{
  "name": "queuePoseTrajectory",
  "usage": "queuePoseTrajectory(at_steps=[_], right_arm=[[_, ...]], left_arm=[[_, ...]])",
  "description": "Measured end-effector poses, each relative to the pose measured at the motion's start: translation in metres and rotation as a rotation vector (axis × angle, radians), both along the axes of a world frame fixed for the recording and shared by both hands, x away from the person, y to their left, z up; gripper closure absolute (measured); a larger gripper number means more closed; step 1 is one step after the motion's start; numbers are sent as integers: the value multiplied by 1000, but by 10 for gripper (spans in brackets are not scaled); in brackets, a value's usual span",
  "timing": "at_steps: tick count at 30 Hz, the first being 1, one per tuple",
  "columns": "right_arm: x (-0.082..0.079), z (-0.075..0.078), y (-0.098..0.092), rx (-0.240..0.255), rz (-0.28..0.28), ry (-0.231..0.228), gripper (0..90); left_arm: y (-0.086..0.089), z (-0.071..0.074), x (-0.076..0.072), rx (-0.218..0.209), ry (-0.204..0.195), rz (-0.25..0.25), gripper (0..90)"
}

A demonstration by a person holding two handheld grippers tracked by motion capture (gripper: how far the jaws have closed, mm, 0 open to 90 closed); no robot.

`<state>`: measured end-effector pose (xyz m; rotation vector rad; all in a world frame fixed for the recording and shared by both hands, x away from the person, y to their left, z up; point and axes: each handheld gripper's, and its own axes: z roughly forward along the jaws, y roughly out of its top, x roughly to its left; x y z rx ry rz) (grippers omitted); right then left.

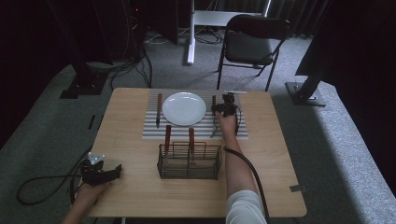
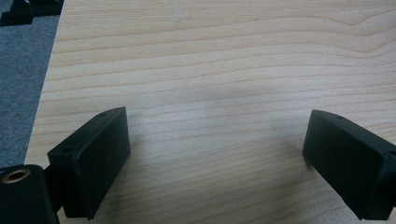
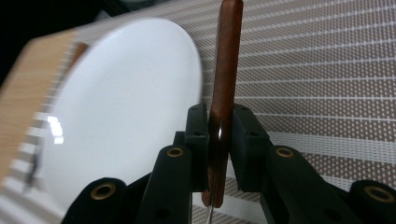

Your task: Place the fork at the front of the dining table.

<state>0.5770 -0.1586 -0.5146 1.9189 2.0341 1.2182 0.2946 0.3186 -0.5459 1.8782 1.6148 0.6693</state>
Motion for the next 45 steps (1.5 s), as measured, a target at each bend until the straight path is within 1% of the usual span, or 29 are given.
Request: queuePoseTrajectory(at_steps=[2,4,5,6,7,9,11,12,15,16,17,18,19,20,22,24,25,27,29,30,31,32,34,36,37,38,40,43,45], right_arm=[[3,-5,3,-24,-14,19,777],[6,-10,6,-37,-16,43,769],[7,-12,8,-65,-16,49,766],[7,-13,9,-79,-20,50,759],[8,-15,10,-84,-22,56,752],[8,-16,11,-80,-28,53,732],[9,-14,13,-97,-19,50,672],[9,-13,14,-99,-14,51,634],[8,-10,16,-102,2,49,558],[8,-10,16,-102,2,49,558],[6,-6,16,-104,5,43,549],[3,2,16,-135,14,18,474],[3,2,16,-135,14,18,474],[0,6,15,-141,15,15,469],[-5,13,11,-134,20,11,404],[-13,18,8,-132,37,14,367],[-19,22,6,-141,30,1,354],[-28,26,4,-159,35,-6,302],[-39,29,1,-161,30,-16,292],[-46,31,-2,-155,26,-22,300],[-52,32,-3,-148,23,-22,328],[-58,32,-4,-140,29,-16,376],[-65,31,-3,-157,33,-14,480],[-74,25,0,-157,76,5,573],[-75,23,0,-159,82,11,589],[-77,19,4,-174,99,23,622],[-78,13,7,-174,120,46,634],[-77,7,14,-230,127,70,696],[-75,4,15,-223,127,94,760]], left_arm=[[0,0,0,0,0,0,74],[0,0,0,0,0,0,74],[0,0,0,0,0,0,75],[0,0,0,0,0,0,75],[0,0,0,0,0,0,74],[0,0,0,0,0,0,74],[0,0,0,0,0,0,74],[0,0,0,0,0,0,74],[0,0,0,0,0,0,74],[0,0,0,0,0,0,74],[0,0,0,0,0,0,74],[0,0,0,0,0,0,74],[0,0,0,0,0,0,74],[0,0,0,0,0,0,74],[0,0,0,0,0,0,74],[0,0,0,1,2,0,74],[0,0,0,1,2,0,74],[0,0,0,1,2,0,74],[0,0,0,1,2,0,74],[0,0,0,1,2,0,74],[0,0,0,1,2,0,74],[0,0,0,1,2,0,74],[0,0,0,1,2,0,74],[0,0,0,2,3,-1,74],[0,0,0,1,2,0,74],[0,0,0,1,2,0,74],[0,0,0,1,2,0,74],[0,0,0,1,2,0,74],[0,0,0,1,2,0,74]])
